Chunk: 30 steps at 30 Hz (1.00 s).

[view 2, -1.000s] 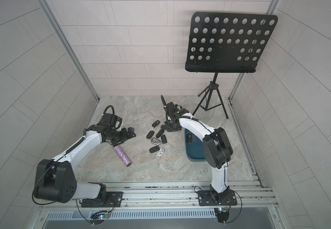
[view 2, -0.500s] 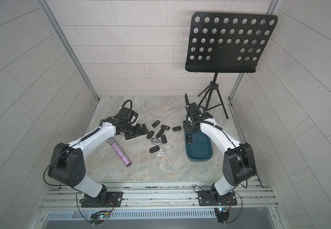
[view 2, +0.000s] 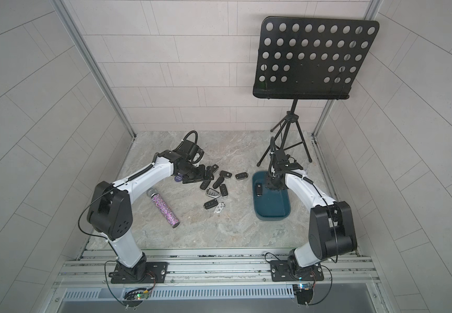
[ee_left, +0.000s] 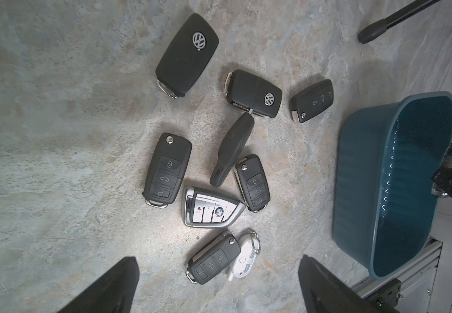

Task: Place the car key into the storage box
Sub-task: Place the car key in the storage box.

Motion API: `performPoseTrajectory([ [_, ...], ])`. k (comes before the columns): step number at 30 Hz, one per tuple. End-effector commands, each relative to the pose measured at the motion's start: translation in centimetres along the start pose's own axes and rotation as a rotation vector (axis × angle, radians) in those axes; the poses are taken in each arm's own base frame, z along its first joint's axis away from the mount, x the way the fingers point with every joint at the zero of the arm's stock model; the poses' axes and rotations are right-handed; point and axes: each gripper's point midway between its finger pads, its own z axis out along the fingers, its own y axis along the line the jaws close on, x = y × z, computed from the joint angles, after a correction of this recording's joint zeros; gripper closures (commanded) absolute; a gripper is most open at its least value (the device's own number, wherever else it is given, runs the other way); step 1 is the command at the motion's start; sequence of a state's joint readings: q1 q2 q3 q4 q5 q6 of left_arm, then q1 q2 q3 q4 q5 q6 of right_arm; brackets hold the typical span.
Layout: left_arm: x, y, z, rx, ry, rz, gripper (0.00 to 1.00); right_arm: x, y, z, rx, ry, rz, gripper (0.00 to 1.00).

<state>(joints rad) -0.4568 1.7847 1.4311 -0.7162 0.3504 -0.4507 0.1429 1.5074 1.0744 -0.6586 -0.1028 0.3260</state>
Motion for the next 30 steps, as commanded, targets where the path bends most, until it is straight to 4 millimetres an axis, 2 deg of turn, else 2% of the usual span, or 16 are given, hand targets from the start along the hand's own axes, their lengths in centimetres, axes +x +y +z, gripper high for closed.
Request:
performPoseTrajectory([
  [1, -0.1, 0.0, -0.2, -0.019, 0.014, 0.025, 0.0, -0.2, 0.2, 1.2, -0.011, 0.013, -0.007, 0.77],
  [14, 1.3, 0.9, -0.9, -0.053, 0.013, 0.023, 0.0, -0.6, 0.5, 4.8, -0.008, 0.07, -0.035, 0.77],
  [18, 1.9, 1.3, -1.1, -0.061, 0.009, 0.017, 0.0, -0.1, 0.6, 6.1, -0.014, 0.106, -0.031, 0.77],
  [25, 2.4, 1.7, -1.4, -0.074, 0.01, 0.016, 0.0, 0.3, 0.5, 7.3, -0.008, 0.134, -0.03, 0.76],
  [28, 2.4, 1.8, -1.5, -0.077, 0.005, 0.015, 0.0, 0.6, 0.5, 7.6, -0.008, 0.145, -0.029, 0.73],
  [30, 2.5, 1.8, -1.5, -0.076, 0.005, 0.014, 0.0, 0.7, 0.5, 7.6, -0.007, 0.145, -0.028, 0.67],
])
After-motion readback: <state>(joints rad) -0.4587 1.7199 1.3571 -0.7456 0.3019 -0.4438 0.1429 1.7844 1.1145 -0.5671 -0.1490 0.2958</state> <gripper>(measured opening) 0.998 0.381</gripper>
